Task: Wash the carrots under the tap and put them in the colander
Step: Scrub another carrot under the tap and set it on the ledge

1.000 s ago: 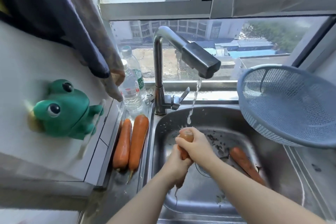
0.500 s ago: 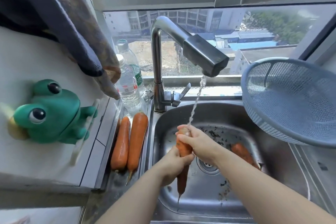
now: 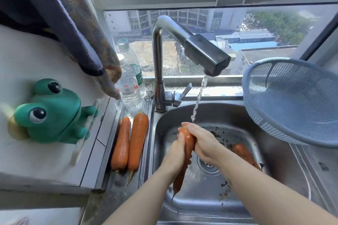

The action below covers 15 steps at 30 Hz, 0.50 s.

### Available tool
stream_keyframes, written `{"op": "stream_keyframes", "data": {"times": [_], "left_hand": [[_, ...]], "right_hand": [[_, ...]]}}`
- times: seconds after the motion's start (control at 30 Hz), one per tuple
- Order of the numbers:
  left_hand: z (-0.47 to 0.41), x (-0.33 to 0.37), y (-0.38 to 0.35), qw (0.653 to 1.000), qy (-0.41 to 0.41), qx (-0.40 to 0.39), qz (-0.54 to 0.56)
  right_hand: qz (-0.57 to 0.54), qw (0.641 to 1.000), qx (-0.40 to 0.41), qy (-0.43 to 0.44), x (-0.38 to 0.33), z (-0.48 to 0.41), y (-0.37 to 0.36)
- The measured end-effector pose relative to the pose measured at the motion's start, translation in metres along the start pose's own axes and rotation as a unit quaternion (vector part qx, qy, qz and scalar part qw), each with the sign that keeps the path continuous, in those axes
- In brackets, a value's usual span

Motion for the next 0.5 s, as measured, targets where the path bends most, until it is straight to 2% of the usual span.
{"op": "stream_keyframes", "data": {"times": [0.07,0.17,0.33,0.5], "left_hand": [[-0.003,0.003,-0.003,0.995,0.049,0.031,0.083],[-0.005,0.010,-0.008,0.971,0.113,0.020,0.210],[0.004,0.017,-0.020,0.963,0.116,-0.114,0.215],[0.011,0.016,-0.021,0.965,0.059,-0.142,0.213]], "right_hand": [[0.014,1.000,-0.003,0.003,0.000,0.001,-0.002],[0.037,0.999,0.009,0.017,-0.003,0.002,0.001],[-0.005,0.998,0.052,0.042,-0.014,-0.003,0.017],[0.040,0.997,0.047,0.046,-0.018,-0.002,0.016]]}}
Point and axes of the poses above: each hand's wrist, its own z-axis away from the middle knuckle, its own y-axis out of the back of the hand, x = y × z, the point moved 3 cm from there along -z, towards the middle knuckle, and after that the axes turned 7 degrees about y, right-handed, at the moved point
